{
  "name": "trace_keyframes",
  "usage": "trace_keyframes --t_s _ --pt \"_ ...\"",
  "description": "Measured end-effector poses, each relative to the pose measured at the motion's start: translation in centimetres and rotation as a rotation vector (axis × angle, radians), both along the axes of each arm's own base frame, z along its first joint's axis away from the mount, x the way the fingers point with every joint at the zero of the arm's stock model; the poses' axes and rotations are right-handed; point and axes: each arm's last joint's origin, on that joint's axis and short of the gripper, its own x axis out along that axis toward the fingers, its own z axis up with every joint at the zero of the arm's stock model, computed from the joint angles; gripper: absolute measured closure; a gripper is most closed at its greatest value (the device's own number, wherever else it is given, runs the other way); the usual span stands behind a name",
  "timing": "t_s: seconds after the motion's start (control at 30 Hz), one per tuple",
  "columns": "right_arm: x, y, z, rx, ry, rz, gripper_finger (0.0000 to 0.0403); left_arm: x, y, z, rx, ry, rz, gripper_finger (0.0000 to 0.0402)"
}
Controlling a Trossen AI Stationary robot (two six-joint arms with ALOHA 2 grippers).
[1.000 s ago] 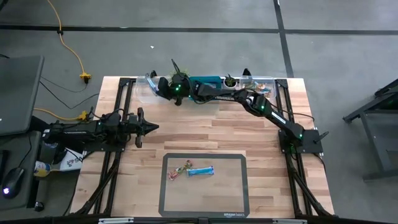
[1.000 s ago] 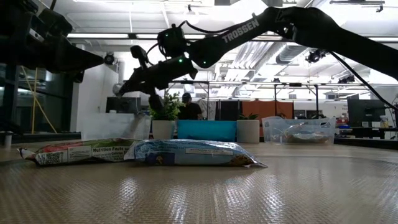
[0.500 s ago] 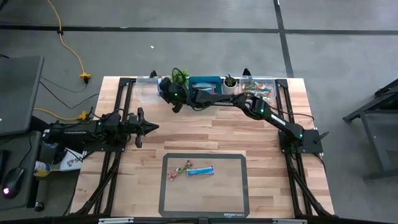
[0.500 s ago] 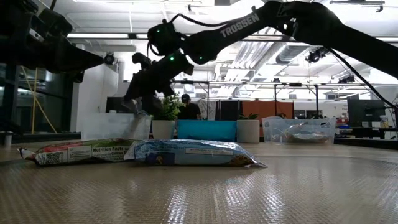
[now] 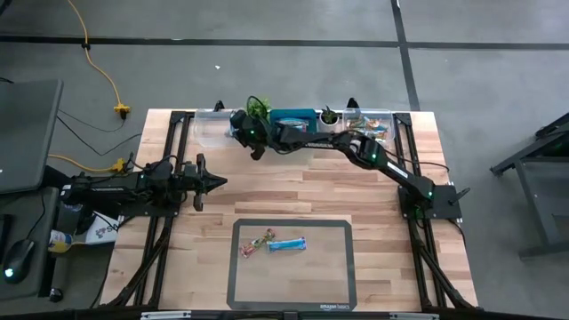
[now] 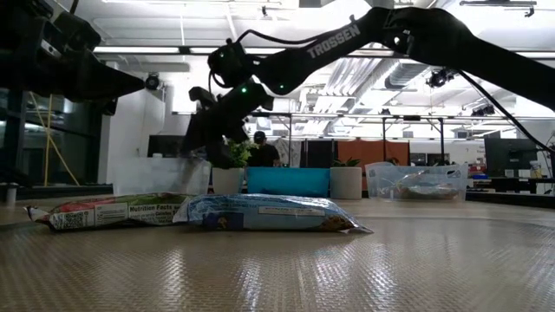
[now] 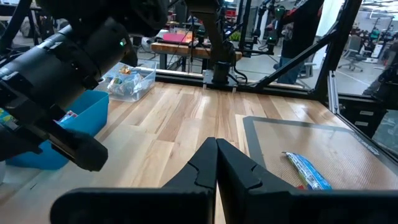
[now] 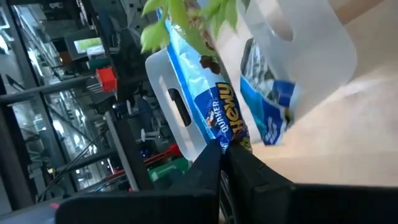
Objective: Pick and place Granola Bars by type
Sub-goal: Put the blue granola bar into the left transparent bin
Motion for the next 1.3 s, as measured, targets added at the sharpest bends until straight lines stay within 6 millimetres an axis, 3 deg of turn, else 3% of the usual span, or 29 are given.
trace_keyframes --t_s 0.6,0.97,1.3 --pt "-0.1 -0.4 -0.1 -0.073 0.037 0.002 0.0398 0.0 0.0 0.0 0.0 0.0 0.0 0.04" --pt "0.3 1.0 -0.1 -0.143 0.066 0.059 0.0333 0.0 0.0 0.0 0.0 0.0 0.0 0.04" --pt "0.9 1.0 1.1 -0.401 0.028 0.21 0.0298 0.0 0.0 0.0 0.0 0.0 0.0 0.04"
